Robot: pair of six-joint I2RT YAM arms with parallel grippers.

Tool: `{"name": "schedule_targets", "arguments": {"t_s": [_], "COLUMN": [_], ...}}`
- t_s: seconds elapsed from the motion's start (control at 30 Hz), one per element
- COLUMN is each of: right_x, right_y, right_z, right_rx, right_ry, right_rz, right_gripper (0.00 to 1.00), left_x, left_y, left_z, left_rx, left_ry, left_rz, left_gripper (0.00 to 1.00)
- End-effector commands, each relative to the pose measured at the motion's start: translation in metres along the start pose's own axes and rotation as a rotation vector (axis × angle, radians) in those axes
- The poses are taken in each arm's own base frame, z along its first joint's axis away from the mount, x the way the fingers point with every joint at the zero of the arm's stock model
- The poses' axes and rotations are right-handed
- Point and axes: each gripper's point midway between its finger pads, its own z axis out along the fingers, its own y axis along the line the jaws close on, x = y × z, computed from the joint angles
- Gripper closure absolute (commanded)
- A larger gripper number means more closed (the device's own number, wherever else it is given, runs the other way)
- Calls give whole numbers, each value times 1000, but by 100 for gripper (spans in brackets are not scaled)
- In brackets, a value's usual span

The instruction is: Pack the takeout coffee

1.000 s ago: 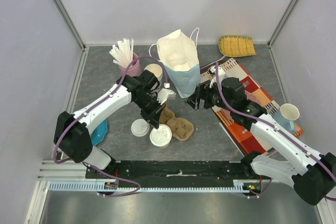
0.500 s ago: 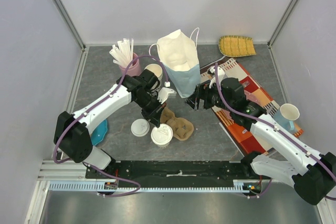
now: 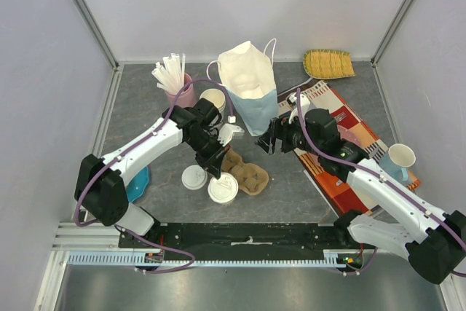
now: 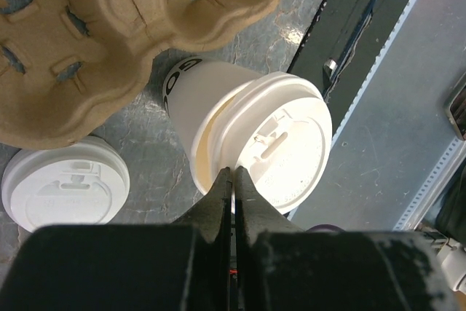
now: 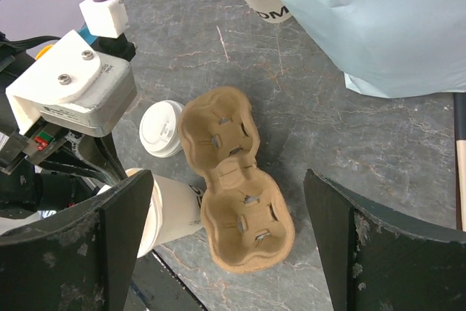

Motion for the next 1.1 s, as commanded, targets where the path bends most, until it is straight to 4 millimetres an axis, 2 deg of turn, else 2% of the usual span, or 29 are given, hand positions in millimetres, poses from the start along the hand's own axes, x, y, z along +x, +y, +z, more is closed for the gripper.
{"name": "schedule_targets", "arguments": {"t_s": [0.0, 0.23, 0.27, 0.4, 0.6, 0.83, 0.87, 0.9, 1.07], "right_x": [-11, 13, 24, 43, 63, 88, 96, 98, 110], "right_y": [14, 48, 58, 75, 76, 86, 85, 86, 89], "right_z": [2, 11, 12, 16, 20, 27, 30, 31, 38], "right_rx": [-34, -150, -181, -252, -263, -309, -312, -318, -342], "right_ry": [-26, 40, 68, 93, 139, 201, 214, 214, 219], "right_rz": [-16, -93, -116, -157, -166, -193, -195, -199, -204], "right_gripper": [7, 5, 5, 4, 5, 11, 13, 14, 18], "left_x": [-5, -6, -5, -9, -11, -10, -10, -9, -13], "left_y": [4, 7, 7, 6, 5, 9, 9, 9, 4], "left_z": [-1, -1, -1, -2, -6, -10, -10, -9, -12], "left_rx": [-8, -12, -12, -12, -15, -37, -36, -32, -21], "left_ry": [-29, -31, -31, -41, -43, -43, -44, -43, -63], "left_rz": [41, 40, 42, 43, 50, 55, 56, 45, 48], "left_gripper": [98, 98, 98, 98, 98, 97, 95, 88, 78]}}
